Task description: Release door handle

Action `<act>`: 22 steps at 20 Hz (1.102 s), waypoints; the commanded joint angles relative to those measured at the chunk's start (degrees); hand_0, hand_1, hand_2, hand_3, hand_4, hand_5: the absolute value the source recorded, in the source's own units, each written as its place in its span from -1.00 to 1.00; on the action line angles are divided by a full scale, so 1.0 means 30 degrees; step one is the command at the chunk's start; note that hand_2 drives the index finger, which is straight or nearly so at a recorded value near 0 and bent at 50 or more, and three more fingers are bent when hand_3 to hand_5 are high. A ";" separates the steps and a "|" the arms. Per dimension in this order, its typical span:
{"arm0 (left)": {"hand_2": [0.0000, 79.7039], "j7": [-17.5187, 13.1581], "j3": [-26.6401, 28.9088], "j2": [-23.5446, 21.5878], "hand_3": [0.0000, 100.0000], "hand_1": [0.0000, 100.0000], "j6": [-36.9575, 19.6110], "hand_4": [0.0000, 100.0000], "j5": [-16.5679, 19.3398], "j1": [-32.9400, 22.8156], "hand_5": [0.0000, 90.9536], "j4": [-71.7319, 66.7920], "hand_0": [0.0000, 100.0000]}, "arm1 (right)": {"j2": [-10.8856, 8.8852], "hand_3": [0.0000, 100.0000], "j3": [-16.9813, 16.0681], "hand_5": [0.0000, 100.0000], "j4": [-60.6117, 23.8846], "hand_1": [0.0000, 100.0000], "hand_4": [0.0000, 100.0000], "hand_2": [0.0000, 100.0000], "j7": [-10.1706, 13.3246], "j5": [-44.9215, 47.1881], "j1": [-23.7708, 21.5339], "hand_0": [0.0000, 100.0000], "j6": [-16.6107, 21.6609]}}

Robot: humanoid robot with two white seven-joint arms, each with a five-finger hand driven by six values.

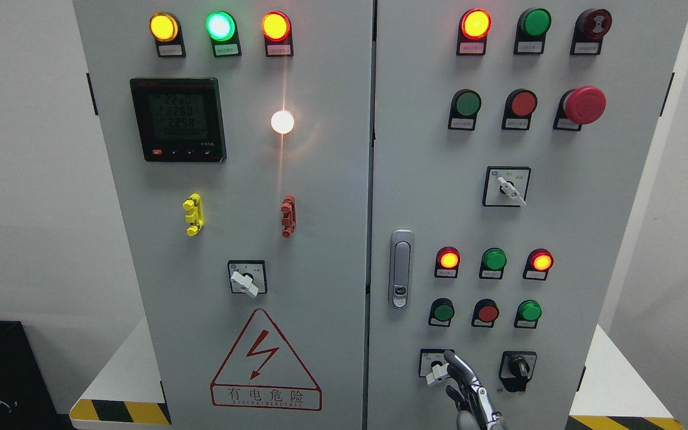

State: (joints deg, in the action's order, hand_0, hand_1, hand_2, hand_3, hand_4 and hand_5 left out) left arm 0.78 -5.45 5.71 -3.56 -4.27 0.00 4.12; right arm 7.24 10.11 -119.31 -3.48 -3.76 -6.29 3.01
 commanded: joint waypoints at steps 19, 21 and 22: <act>-1.00 0.0005 0.0000 0.0000 -1.00 0.11 -0.0015 -1.00 -0.0012 -0.0322 -1.00 0.0005 -0.76 | 0.0018 0.99 -0.1057 1.00 -0.0014 -0.30 0.97 -0.92 0.2975 -1.5703 0.2945 -0.07 0.0081; -1.00 0.0005 0.0000 0.0000 -1.00 0.11 -0.0015 -1.00 -0.0012 -0.0322 -1.00 0.0005 -0.76 | -0.0040 1.00 -0.1027 1.00 0.0015 -0.31 0.98 -0.90 0.2946 -1.6030 0.3238 -0.07 0.0110; -1.00 0.0005 0.0000 0.0000 -1.00 0.11 -0.0015 -1.00 -0.0012 -0.0322 -1.00 0.0005 -0.76 | -0.0069 1.00 -0.1027 1.00 0.0073 -0.31 0.98 -0.90 0.2888 -1.6030 0.3298 -0.07 0.0139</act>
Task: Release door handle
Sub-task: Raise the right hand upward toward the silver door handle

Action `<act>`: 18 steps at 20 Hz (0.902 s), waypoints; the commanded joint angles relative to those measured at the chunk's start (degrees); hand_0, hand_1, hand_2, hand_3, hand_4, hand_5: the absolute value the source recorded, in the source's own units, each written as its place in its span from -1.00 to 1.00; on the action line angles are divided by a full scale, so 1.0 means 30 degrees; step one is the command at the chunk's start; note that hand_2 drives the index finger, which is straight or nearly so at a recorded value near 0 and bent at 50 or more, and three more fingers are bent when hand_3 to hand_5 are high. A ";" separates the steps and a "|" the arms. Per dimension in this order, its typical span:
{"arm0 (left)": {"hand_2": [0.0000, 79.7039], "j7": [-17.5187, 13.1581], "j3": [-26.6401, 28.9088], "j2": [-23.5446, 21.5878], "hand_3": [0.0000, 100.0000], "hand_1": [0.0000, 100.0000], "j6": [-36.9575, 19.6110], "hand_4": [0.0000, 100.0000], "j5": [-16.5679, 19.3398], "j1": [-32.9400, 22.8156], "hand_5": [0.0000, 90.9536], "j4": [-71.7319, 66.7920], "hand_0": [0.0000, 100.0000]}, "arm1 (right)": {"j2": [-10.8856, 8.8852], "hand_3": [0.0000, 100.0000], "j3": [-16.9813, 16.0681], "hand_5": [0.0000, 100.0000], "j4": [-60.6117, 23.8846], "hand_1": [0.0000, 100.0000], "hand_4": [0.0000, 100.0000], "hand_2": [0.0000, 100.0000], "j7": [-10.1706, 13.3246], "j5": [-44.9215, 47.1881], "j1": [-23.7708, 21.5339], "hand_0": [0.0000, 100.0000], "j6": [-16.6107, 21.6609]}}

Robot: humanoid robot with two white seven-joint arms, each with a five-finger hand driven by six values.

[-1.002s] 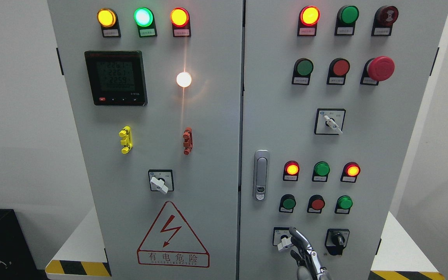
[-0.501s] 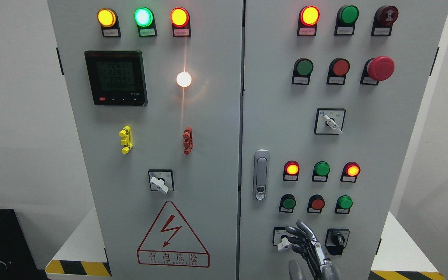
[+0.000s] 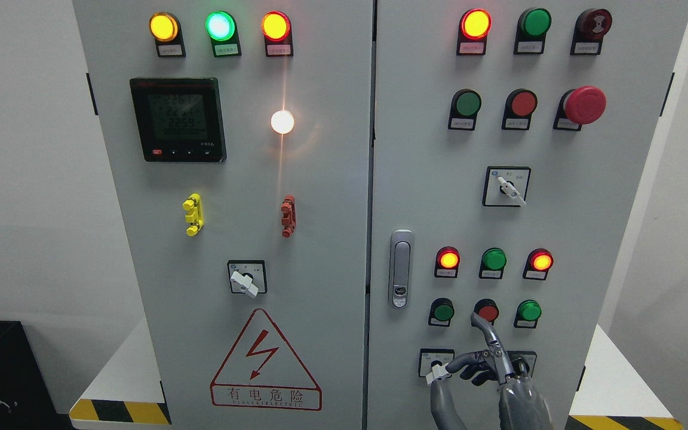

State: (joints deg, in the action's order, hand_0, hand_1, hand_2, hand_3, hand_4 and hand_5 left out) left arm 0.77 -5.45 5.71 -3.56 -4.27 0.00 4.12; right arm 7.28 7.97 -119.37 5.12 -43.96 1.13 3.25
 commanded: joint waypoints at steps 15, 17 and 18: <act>-1.00 0.0005 0.0000 0.0000 -1.00 0.11 -0.0015 -1.00 -0.0012 -0.0323 -1.00 0.0004 -0.76 | -0.0258 1.00 -0.0312 1.00 0.1086 -0.37 0.97 -0.89 -0.0096 -0.8312 0.1526 0.00 0.2137; -1.00 0.0005 0.0000 0.0000 -1.00 0.11 -0.0015 -1.00 -0.0012 -0.0323 -1.00 0.0004 -0.76 | -0.0258 1.00 -0.0283 1.00 0.1263 -0.38 0.97 -0.89 -0.0096 -0.9016 0.1526 0.00 0.2138; -1.00 0.0005 0.0000 0.0000 -1.00 0.11 -0.0015 -1.00 0.0017 -0.0323 -1.00 0.0004 -0.76 | -0.0258 1.00 -0.0254 1.00 0.1379 -0.38 0.98 -0.89 -0.0096 -0.9367 0.1584 0.00 0.2138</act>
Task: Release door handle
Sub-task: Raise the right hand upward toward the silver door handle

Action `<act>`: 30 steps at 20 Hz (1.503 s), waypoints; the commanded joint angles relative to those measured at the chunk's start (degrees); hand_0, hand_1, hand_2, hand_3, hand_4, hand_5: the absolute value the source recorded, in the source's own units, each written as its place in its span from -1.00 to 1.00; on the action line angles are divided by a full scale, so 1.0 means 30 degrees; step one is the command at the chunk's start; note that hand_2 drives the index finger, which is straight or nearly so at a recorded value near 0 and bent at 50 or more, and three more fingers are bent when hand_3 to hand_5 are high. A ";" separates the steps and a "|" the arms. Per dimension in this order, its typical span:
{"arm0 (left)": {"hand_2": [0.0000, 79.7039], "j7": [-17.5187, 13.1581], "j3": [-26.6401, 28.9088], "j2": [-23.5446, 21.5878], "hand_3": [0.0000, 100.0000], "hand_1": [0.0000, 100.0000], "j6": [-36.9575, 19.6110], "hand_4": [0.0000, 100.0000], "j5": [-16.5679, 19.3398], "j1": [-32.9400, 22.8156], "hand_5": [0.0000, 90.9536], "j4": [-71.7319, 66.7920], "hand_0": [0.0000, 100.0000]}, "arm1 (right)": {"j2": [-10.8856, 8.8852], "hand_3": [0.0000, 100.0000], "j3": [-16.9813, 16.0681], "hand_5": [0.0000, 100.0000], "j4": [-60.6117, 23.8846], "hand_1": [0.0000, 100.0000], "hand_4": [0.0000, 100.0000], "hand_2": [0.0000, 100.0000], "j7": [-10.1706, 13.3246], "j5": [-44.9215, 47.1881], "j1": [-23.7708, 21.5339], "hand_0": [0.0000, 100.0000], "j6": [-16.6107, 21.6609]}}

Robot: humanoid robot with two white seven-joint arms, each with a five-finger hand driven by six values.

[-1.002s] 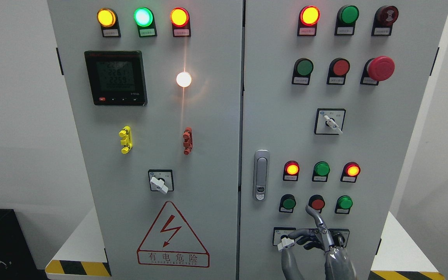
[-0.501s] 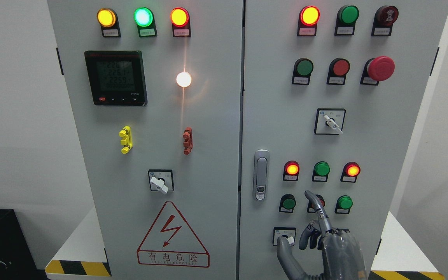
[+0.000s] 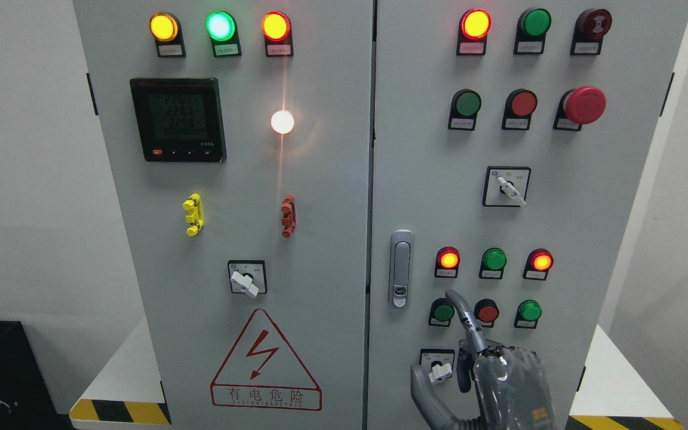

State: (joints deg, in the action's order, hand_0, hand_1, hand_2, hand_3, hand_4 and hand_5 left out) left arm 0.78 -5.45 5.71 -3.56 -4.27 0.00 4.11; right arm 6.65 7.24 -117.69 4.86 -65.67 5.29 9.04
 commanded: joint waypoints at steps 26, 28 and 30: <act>-1.00 0.0005 0.0000 0.0000 -1.00 0.11 -0.0015 -1.00 0.0018 -0.0323 -1.00 0.0007 -0.76 | 0.0187 1.00 0.3092 1.00 0.3196 -0.47 0.97 -0.93 0.0400 -0.7406 0.1724 -0.17 -0.4269; -1.00 0.0005 0.0000 0.0000 -1.00 0.11 -0.0015 -1.00 0.0018 -0.0323 -1.00 0.0007 -0.76 | 0.0187 1.00 0.3327 1.00 0.3371 -0.47 0.97 -0.93 0.0400 -0.7466 0.1724 -0.17 -0.4505; -1.00 0.0005 0.0000 0.0000 -1.00 0.11 -0.0015 -1.00 0.0018 -0.0323 -1.00 -0.0022 -0.76 | 0.0187 1.00 0.3328 1.00 0.3634 -0.47 0.97 -0.94 0.0459 -0.7466 0.1753 -0.17 -0.4535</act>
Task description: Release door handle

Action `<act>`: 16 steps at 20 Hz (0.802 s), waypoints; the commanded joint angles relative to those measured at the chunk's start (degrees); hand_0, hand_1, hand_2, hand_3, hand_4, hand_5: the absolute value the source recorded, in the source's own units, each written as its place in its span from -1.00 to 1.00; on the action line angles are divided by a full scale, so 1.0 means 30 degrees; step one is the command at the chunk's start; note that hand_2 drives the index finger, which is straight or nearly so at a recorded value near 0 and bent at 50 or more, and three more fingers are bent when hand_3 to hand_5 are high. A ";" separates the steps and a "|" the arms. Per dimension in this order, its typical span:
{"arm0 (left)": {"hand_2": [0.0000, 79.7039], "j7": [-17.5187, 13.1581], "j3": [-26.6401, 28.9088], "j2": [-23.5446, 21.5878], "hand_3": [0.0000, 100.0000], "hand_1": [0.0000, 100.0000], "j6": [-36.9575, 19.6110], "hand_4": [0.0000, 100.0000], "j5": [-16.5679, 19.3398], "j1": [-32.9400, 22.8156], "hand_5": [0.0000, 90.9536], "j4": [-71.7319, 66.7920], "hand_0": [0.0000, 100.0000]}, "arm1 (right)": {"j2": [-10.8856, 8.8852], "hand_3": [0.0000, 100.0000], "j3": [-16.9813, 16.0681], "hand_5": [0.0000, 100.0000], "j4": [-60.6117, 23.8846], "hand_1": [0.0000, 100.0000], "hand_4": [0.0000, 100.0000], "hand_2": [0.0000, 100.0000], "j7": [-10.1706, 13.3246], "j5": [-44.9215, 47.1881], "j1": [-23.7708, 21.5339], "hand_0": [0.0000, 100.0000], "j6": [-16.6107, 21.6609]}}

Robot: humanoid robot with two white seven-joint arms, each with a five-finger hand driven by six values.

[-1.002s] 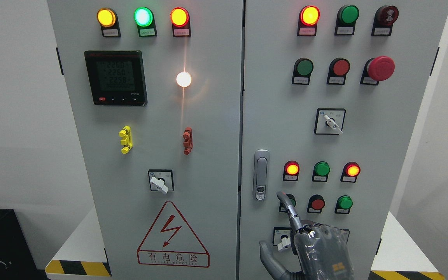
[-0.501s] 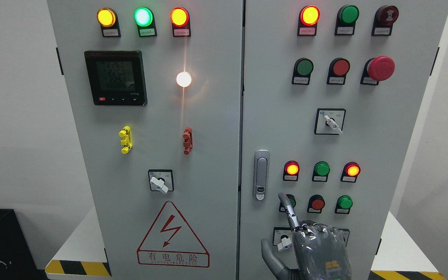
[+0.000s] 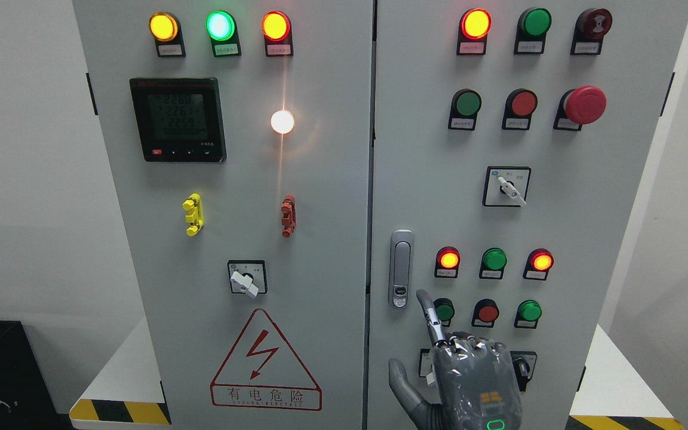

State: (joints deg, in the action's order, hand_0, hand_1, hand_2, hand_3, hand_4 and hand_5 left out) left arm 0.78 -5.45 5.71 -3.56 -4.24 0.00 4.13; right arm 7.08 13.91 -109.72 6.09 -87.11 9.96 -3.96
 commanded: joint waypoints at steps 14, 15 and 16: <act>-1.00 0.0005 0.0000 0.0000 -1.00 0.11 -0.0015 -1.00 -0.0021 -0.0323 -1.00 0.0001 -0.76 | 0.0073 1.00 0.1195 1.00 0.2119 -0.48 0.97 -0.95 0.0460 -0.0377 0.0781 -0.18 -0.0702; -1.00 0.0005 0.0000 0.0000 -1.00 0.11 -0.0015 -1.00 -0.0021 -0.0323 -1.00 0.0001 -0.76 | 0.0073 1.00 0.1166 1.00 0.2178 -0.48 0.97 -0.95 0.0460 -0.0348 0.0810 -0.18 -0.0702; -1.00 0.0005 0.0000 0.0000 -1.00 0.11 -0.0015 -1.00 -0.0021 -0.0323 -1.00 0.0001 -0.76 | 0.0073 1.00 0.1165 1.00 0.2179 -0.48 0.97 -0.95 0.0460 -0.0376 0.0840 -0.18 -0.0702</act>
State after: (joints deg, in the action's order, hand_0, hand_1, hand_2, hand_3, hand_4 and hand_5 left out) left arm 0.78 -5.45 5.71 -3.56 -4.28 0.00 4.13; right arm 7.23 16.59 -105.59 7.44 -88.16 11.74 -6.00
